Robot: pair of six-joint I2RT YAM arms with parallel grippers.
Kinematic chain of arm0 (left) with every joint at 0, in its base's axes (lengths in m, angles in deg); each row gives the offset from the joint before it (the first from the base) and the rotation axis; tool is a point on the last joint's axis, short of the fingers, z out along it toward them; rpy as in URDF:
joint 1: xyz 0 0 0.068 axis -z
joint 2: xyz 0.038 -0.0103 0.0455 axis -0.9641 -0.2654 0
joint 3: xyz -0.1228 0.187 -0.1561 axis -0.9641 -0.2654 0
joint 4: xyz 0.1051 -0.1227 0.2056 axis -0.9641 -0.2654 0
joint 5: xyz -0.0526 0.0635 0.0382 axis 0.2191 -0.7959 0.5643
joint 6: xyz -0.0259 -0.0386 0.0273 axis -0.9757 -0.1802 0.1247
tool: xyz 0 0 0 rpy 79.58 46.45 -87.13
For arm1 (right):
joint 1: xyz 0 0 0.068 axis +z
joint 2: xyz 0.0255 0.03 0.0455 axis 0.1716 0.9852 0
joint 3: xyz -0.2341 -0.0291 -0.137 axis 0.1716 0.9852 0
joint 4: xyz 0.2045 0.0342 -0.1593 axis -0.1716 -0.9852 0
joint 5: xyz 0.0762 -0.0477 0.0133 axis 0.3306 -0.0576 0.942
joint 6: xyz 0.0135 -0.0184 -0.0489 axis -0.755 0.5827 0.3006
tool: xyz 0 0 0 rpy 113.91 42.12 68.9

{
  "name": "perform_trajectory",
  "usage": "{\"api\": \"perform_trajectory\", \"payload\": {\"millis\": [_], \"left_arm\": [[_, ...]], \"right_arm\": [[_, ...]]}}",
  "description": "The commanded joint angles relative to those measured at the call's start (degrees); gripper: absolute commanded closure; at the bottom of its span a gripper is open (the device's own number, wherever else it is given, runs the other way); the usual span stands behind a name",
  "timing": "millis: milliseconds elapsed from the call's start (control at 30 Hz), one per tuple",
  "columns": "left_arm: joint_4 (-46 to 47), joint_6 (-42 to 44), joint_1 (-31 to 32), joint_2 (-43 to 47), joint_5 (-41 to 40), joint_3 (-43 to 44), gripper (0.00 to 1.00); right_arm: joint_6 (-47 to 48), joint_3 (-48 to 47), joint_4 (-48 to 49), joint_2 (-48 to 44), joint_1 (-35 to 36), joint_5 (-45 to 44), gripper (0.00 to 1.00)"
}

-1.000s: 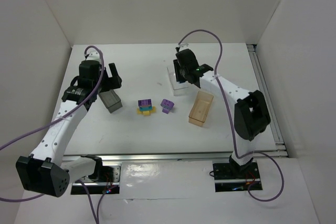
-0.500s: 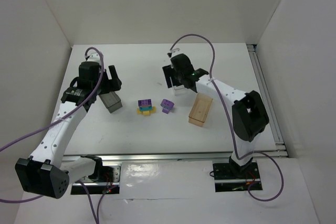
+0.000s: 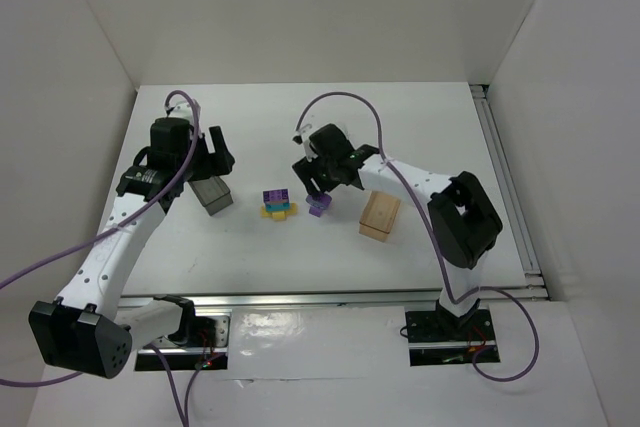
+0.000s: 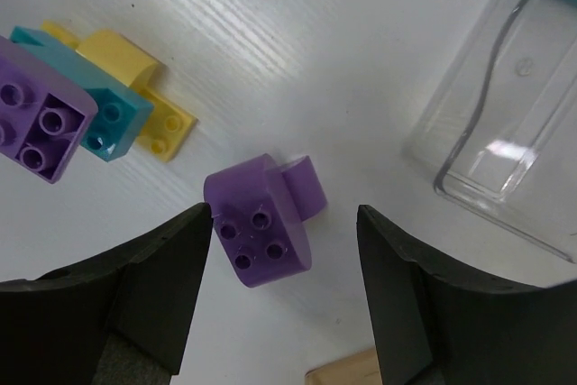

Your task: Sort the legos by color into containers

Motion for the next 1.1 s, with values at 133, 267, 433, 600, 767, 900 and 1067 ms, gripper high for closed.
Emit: {"api": "perform_trajectory", "payload": {"millis": [133, 267, 433, 600, 767, 900, 1067], "left_arm": [[-0.3, 1.7, -0.3, 0.9, 0.4, -0.1, 0.08], [-0.3, 2.2, -0.3, 1.5, 0.4, -0.1, 0.08], [-0.3, 2.2, -0.3, 1.5, 0.4, 0.5, 0.08], [-0.3, 3.3, -0.3, 0.4, 6.2, 1.7, 0.08], [2.6, 9.4, 0.3, 0.4, 32.6, 1.7, 0.09], [9.8, 2.6, 0.8, -1.7, 47.4, -1.0, 0.09], [21.0, -0.8, 4.4, -0.3, 49.9, -4.6, 0.09]], "right_arm": [[1.8, 2.2, -0.4, 3.4, 0.9, 2.6, 0.33], [1.3, 3.3, 0.1, 3.4, 0.9, 2.1, 0.46], [-0.5, 3.3, 1.1, 0.3, 0.9, 0.1, 0.64], [-3.0, 3.3, 0.6, -8.9, 0.9, 0.1, 0.73], [-10.4, 3.3, 0.1, -17.3, -3.8, 11.3, 0.73], [-13.8, 6.4, 3.5, -22.7, -5.0, 21.2, 0.73], [-19.0, 7.8, 4.0, -25.7, -7.6, 28.4, 0.73]]}}
